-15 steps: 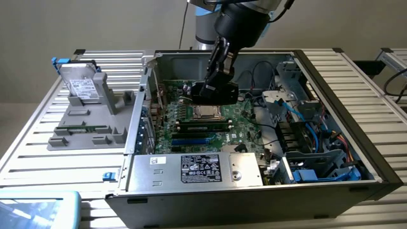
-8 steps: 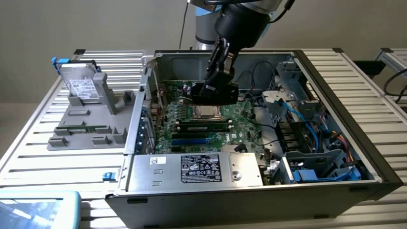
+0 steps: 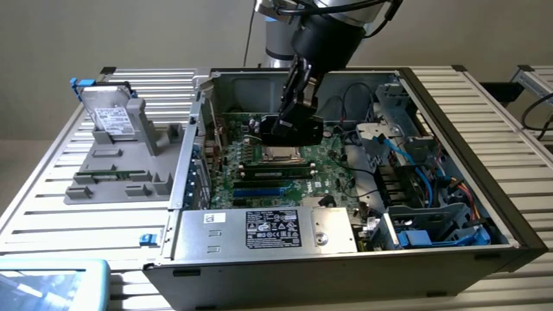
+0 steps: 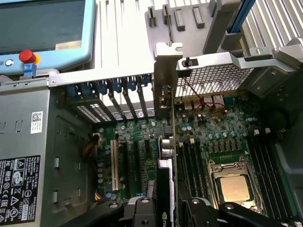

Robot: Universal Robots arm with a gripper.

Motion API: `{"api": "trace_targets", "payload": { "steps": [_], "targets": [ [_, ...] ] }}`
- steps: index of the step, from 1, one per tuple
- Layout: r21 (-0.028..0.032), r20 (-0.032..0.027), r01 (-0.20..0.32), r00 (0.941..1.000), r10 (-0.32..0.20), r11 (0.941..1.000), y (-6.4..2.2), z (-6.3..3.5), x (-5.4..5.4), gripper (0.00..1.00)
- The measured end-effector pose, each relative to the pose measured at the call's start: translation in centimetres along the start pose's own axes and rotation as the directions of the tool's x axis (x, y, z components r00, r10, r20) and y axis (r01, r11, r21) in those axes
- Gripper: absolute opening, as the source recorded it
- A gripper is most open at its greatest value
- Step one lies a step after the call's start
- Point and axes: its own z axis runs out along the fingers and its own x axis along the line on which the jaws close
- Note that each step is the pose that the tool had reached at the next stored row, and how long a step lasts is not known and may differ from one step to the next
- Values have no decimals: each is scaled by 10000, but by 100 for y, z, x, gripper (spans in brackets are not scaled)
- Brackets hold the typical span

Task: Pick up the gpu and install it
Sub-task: 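Insert the gpu into the slot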

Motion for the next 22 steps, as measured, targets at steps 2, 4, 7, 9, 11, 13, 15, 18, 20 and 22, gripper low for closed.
{"api": "trace_targets", "payload": {
  "steps": [2,4,7,9,11,13,15,18,20,22],
  "targets": [
    [-32,11,6,10000,-6,10000,-12,23,0,28],
    [-76,43,48,10000,-47,10000,-17,37,2,28],
    [-112,-18,236,9997,-236,9997,-31,64,0,28],
    [-103,-121,525,9985,-527,9986,-40,88,-1,28],
    [-95,-235,845,9961,-847,9964,-49,114,-3,28],
    [-90,-338,1054,9938,-1056,9944,-57,137,-6,28],
    [-88,-464,1178,9919,-1180,9930,-60,149,-11,28],
    [-100,-601,1331,9892,-1335,9911,-65,168,-17,28],
    [-114,-610,1347,9889,-1351,9908,-62,169,-17,28],
    [-133,-609,1347,9889,-1352,9908,-65,199,-18,28]
  ]
}}
